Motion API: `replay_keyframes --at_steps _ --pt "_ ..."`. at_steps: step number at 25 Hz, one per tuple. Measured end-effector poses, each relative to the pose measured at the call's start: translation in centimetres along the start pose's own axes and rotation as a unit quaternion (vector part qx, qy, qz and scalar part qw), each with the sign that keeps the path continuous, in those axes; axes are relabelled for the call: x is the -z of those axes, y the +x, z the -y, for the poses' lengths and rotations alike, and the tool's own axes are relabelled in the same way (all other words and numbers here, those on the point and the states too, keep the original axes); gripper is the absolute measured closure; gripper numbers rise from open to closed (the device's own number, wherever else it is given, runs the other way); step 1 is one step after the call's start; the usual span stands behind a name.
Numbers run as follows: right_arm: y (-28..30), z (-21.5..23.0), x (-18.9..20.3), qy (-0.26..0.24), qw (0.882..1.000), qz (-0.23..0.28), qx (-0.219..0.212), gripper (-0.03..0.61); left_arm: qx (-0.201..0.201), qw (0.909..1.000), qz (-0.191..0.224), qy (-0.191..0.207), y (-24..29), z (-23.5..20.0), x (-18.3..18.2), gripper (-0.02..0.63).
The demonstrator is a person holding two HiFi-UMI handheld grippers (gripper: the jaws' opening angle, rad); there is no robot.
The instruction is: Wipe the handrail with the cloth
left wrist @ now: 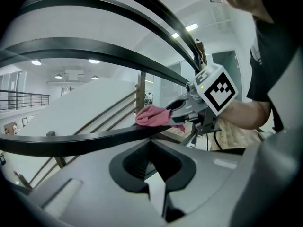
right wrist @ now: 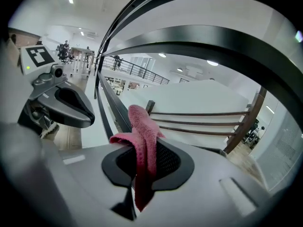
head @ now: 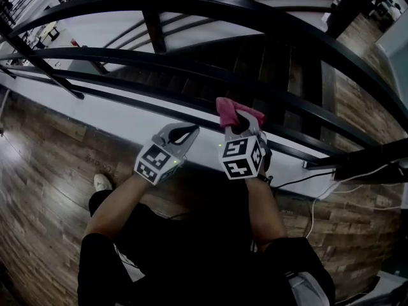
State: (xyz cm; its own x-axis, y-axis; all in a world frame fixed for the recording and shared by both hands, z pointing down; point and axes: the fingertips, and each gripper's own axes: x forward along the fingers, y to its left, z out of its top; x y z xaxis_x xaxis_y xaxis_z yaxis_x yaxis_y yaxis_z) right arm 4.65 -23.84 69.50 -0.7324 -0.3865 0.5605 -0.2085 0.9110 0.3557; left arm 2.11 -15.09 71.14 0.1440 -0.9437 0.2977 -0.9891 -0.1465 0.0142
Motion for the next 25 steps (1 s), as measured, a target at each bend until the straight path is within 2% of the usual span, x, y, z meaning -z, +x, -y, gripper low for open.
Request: replay_keyframes --at_steps 4,7,11,15,21,25 --pt "0.7 -1.5 -1.5 -0.030 1.000 0.005 0.007 0.537 0.022 0.9997 0.012 -0.008 -1.0 -0.3 -0.4 0.614" --pt "1.1 -2.1 -2.1 -0.049 0.999 0.003 0.011 0.537 0.013 0.9988 0.027 -0.039 -1.3 -1.6 -0.4 0.614" --pt "1.6 -3.2 -2.7 -0.059 0.998 0.001 0.003 0.537 0.004 0.9978 0.026 -0.061 -2.2 -3.8 0.0 0.614" --pt "1.8 -4.0 -3.4 -0.089 0.996 0.002 0.020 0.537 -0.016 0.9973 0.027 -0.067 -3.6 -6.2 0.6 0.614" --pt "2.3 -4.8 -3.9 -0.072 0.997 0.009 0.017 0.537 -0.013 0.9963 0.014 -0.084 -4.6 -7.1 1.6 0.614" --pt "2.9 -5.5 -4.4 -0.075 0.997 0.008 0.012 0.537 -0.014 0.9975 0.018 -0.067 -4.9 -6.9 1.1 0.614"
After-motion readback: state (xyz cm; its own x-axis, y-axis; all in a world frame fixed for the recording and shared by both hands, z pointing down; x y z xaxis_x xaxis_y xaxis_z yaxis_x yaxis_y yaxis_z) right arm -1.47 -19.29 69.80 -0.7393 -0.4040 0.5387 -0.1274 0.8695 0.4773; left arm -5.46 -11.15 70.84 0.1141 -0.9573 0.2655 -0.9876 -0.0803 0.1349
